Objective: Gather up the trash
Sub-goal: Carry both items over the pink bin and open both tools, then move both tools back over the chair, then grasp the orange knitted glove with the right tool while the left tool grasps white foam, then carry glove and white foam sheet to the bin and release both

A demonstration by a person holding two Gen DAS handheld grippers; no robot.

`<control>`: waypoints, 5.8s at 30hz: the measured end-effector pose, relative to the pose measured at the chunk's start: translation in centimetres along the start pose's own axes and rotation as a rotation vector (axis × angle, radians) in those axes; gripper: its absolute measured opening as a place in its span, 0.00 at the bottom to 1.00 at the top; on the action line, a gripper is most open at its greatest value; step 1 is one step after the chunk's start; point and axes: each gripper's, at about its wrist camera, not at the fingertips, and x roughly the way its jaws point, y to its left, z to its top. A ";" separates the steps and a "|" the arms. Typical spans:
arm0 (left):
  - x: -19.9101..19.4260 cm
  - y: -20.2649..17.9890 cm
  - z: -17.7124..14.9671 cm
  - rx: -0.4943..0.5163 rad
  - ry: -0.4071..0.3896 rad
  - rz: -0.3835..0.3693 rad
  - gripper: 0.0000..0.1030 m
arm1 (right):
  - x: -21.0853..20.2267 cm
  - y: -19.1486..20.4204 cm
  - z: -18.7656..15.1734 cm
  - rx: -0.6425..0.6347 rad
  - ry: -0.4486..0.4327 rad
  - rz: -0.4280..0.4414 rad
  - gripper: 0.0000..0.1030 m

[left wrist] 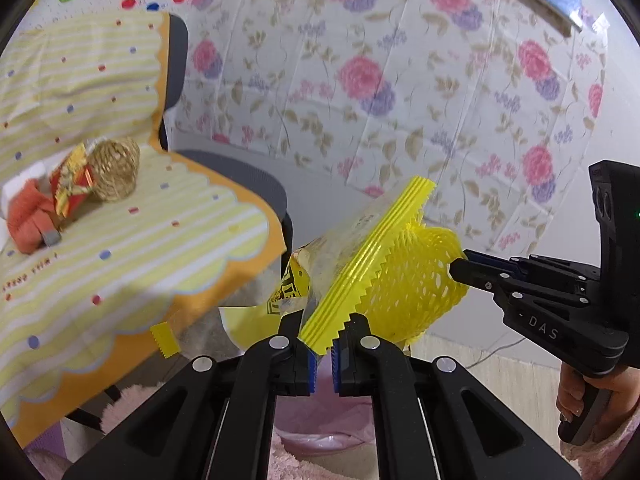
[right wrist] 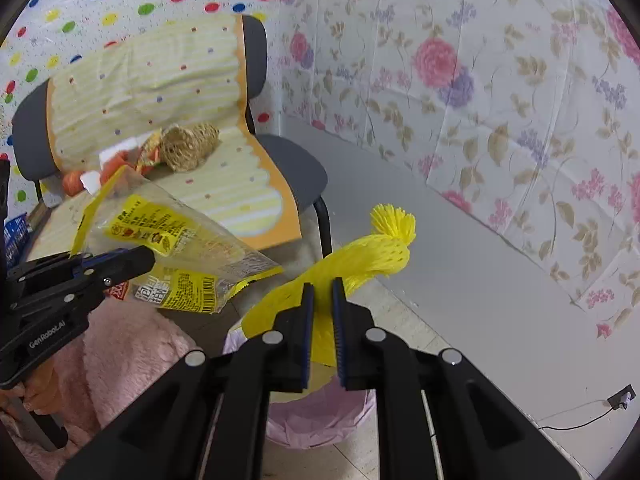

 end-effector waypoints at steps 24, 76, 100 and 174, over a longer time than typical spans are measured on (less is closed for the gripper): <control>2.9 3.1 0.1 -0.043 0.113 0.095 0.54 | 7.6 -1.5 -1.7 0.076 0.130 0.070 0.31; -17.0 30.5 0.0 -0.505 -0.074 0.812 0.68 | 12.4 26.1 14.1 -0.328 -0.088 0.507 0.59; -13.9 35.6 1.0 -0.525 -0.035 0.817 0.68 | 24.2 36.4 19.3 -0.412 0.065 0.593 0.11; -13.9 12.3 2.4 -0.182 -0.164 0.445 0.00 | 1.6 14.5 12.0 -0.173 -0.193 0.455 0.09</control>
